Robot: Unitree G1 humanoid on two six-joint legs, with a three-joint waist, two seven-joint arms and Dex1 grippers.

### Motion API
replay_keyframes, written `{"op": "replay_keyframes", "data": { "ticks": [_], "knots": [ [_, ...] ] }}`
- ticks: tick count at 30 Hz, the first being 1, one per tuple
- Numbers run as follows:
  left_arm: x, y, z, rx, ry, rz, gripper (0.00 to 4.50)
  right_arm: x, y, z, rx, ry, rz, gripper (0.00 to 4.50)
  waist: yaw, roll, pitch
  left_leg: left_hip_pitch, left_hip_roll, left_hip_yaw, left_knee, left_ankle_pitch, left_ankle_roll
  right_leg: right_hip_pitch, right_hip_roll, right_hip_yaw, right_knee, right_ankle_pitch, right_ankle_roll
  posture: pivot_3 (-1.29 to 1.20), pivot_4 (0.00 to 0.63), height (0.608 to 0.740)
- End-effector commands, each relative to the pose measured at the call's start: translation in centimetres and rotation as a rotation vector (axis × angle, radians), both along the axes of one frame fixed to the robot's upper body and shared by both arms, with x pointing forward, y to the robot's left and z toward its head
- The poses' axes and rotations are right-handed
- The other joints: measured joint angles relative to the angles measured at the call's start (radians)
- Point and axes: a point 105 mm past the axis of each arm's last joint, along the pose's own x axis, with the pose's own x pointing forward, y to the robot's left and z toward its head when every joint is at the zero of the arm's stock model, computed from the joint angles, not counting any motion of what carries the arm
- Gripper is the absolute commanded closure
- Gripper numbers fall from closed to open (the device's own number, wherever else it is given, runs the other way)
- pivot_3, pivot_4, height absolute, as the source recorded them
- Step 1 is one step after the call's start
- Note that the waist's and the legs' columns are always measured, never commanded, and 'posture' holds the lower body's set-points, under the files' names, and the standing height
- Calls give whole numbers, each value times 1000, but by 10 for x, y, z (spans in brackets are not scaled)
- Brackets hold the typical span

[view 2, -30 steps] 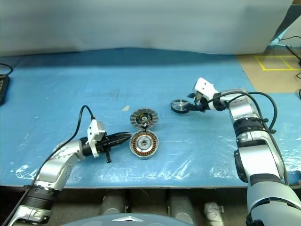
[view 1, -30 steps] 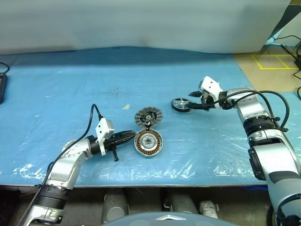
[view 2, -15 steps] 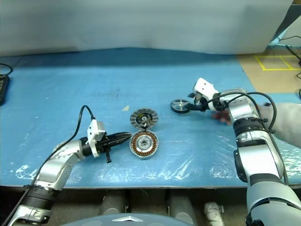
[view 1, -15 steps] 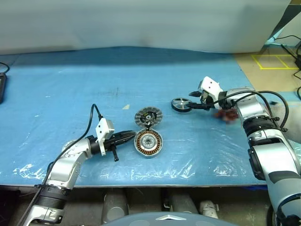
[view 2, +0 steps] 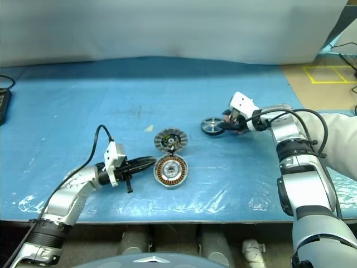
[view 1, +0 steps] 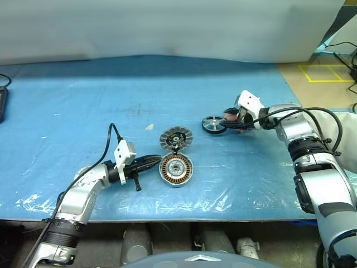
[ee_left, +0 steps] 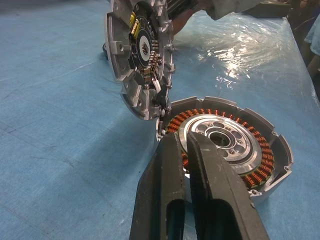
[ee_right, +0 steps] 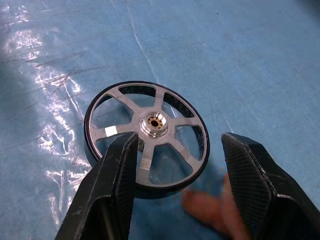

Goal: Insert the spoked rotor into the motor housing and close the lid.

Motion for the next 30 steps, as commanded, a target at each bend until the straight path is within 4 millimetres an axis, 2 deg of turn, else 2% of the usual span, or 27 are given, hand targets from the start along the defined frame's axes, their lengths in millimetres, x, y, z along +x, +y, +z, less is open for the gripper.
{"op": "replay_keyframes", "data": {
  "ticks": [1, 10, 18, 26, 30],
  "knots": [
    [0, 0, 4, 1, -28, -10, 4205, 3, 1, 15, 14, -64, 10, 1760, 0, 0, 0, 0, 0, 0, 0, 0, 0, 0, 0, 0, 0, 0, 0, 0, 150, 740],
    [-2, 1, 2, 3, -23, -3, 4205, 6, 0, 19, 42, -100, -25, 1760, 0, 0, 0, 0, 0, 0, 0, 0, 0, 0, 0, 0, 0, 0, 0, 0, 150, 740],
    [0, -1, 2, -6, -28, 12, 4205, 10, 9, 24, 69, -87, -21, 1760, -1, 0, 0, 0, 0, 0, 0, 0, 0, 0, 0, 0, 0, 0, 0, 0, 150, 740],
    [-1, -2, 0, -5, -17, 0, 4205, 8, 21, 17, 52, -45, 0, 1760, 0, 0, 0, 0, 0, 0, -1, 0, 0, 0, 0, 0, 0, 0, 0, 0, 150, 740],
    [-3, -2, -1, -7, -11, 5, 4205, 4, 23, 7, 38, -17, 12, 1760, 0, 0, 0, 0, 0, 0, -1, 0, 0, 0, 0, 0, 0, 0, 0, 0, 150, 740]
  ]
}}
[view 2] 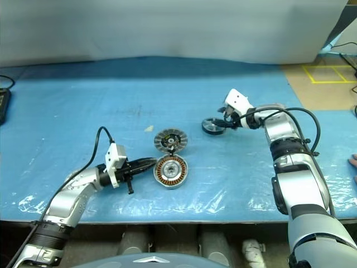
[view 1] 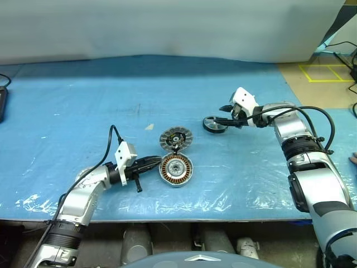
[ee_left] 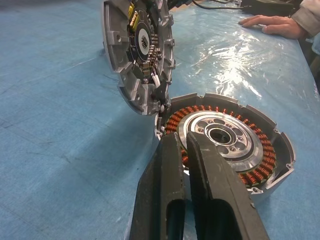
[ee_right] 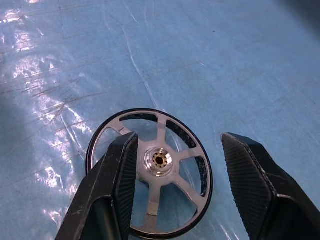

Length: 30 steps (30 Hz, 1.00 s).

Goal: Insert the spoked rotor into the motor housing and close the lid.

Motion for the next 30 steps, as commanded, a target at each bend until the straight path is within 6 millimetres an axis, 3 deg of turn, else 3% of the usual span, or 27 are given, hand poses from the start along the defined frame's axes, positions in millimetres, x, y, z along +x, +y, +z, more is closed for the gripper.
{"op": "replay_keyframes", "data": {
  "ticks": [1, 27, 30],
  "knots": [
    [-3, 0, 3, -6, -15, -1, 4205, -3, 6, 3, -9, -14, 32, 1760, 0, 0, 0, 0, 0, 0, 0, 0, 0, 0, 0, 0, 0, 0, 0, 0, 150, 740],
    [-3, 1, 1, -5, -15, 15, 4205, -15, -1, -31, -84, 86, 8, 1760, 0, 0, 0, 0, 0, 0, -1, 0, 0, 0, 0, 0, -1, 0, 0, 0, 150, 740],
    [-3, 1, 1, -2, -15, 15, 4205, -16, -3, -34, -94, 94, 8, 2294, 0, 0, 0, 0, 0, 0, -1, 0, 0, 0, 0, 0, -1, 0, 0, 0, 150, 740]
  ]
}}
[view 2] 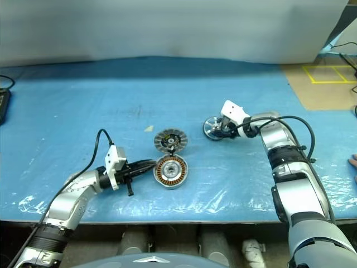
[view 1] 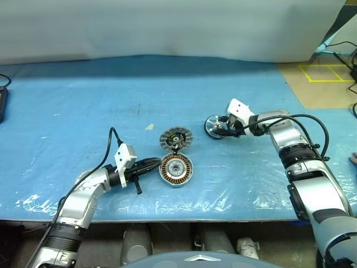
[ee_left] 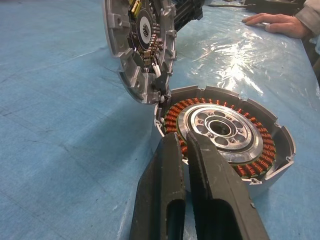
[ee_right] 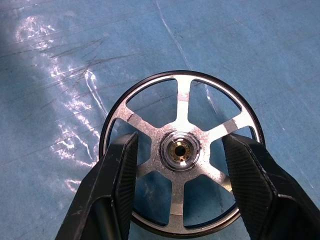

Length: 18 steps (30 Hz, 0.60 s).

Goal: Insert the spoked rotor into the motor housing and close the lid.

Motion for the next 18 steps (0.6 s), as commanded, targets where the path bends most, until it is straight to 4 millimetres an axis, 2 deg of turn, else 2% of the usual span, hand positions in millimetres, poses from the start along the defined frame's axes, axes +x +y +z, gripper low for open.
{"op": "replay_keyframes", "data": {
  "ticks": [1, 2, 4, 13, 18],
  "knots": [
    [0, 0, 6, 0, -35, -3, 4205, -4, -3, -8, -24, 21, 3, 2627, -1, 0, 0, 0, 0, 0, 0, 0, 0, 0, 0, 0, 0, 0, 0, 0, 150, 740],
    [0, 0, 6, 1, -35, -2, 4205, -4, -4, -7, -26, 18, 3, 2959, -2, 0, 0, 1, 0, 0, 0, 0, 0, 0, 0, 0, 0, 0, 0, 0, 150, 740],
    [-1, 1, 6, 2, -34, 0, 4205, -3, -5, -7, -34, 3, -2, 3246, -4, -1, -1, 3, 0, 0, 0, 0, 0, 2, 0, 0, 0, 0, 0, 0, 150, 740],
    [-3, 3, 5, 4, -32, -4, 4205, -9, -18, 10, 12, -40, 6, 3248, 0, -1, 0, 3, 0, 0, 0, 0, 0, 3, 0, 0, 0, 0, 0, 0, 150, 740],
    [-5, 7, 6, -1, -27, -23, 4205, -36, -19, 28, 125, -27, 107, 3248, 16, -1, 0, 1, 0, 0, -2, 0, 0, 2, 0, -1, -3, 0, 0, 0, 150, 740]
  ]
}}
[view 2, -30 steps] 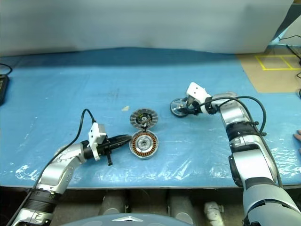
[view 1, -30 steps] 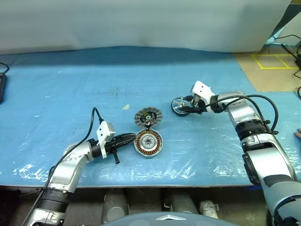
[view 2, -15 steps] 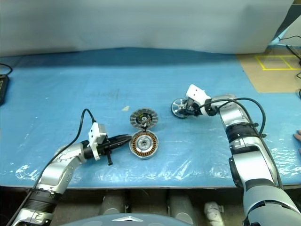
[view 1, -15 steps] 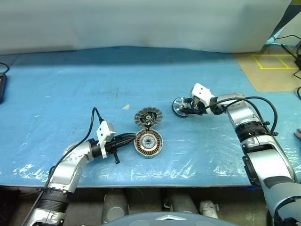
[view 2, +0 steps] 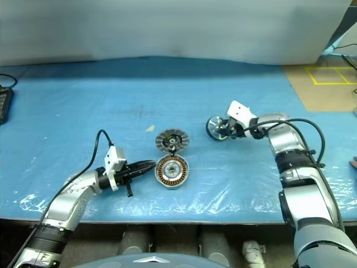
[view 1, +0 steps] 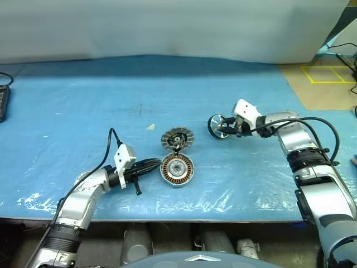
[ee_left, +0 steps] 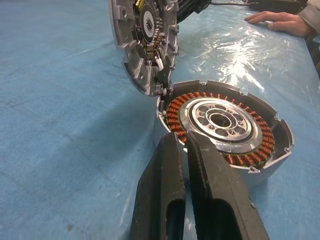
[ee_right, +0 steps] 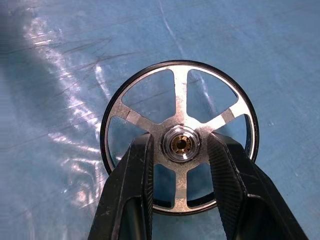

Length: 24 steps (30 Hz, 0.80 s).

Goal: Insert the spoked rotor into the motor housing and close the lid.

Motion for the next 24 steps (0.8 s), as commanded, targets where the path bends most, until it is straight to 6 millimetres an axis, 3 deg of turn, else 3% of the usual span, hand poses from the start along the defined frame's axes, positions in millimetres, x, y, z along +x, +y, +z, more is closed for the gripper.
{"op": "replay_keyframes", "data": {
  "ticks": [1, 8, 12, 18, 24],
  "knots": [
    [-3, 3, 8, -16, -32, -22, 4205, -21, 5, 26, 106, -16, 102, 3248, 7, 0, 0, 0, 0, 0, -1, 0, 0, 0, 0, 0, 0, 0, 0, 0, 150, 740],
    [-3, 1, 9, -24, -26, -56, 4205, -66, 27, 36, 171, 28, 299, 3248, 8, 2, 1, 1, 4, 1, -2, 0, 0, -1, 2, 1, -1, 0, 0, 0, 150, 740],
    [-3, -3, 10, -24, -28, -87, 4205, -99, 57, 39, 228, 109, 473, 3248, 9, 2, 1, 1, 5, 1, -2, 0, 0, -1, 2, 1, -1, 0, 0, 0, 150, 740],
    [-4, -4, 7, -16, -23, -99, 4205, -111, 84, 34, 221, 145, 587, 3248, 9, 2, 1, 1, 5, 1, -3, 0, 0, -1, 2, 1, -2, 0, 0, 0, 150, 740],
    [-7, -5, 6, -16, -17, -100, 4205, -100, 100, 24, 177, 126, 599, 3248, 7, 2, 1, 1, 5, 1, -3, 0, 0, -1, 2, 1, -2, 0, 0, 0, 150, 740]
  ]
}}
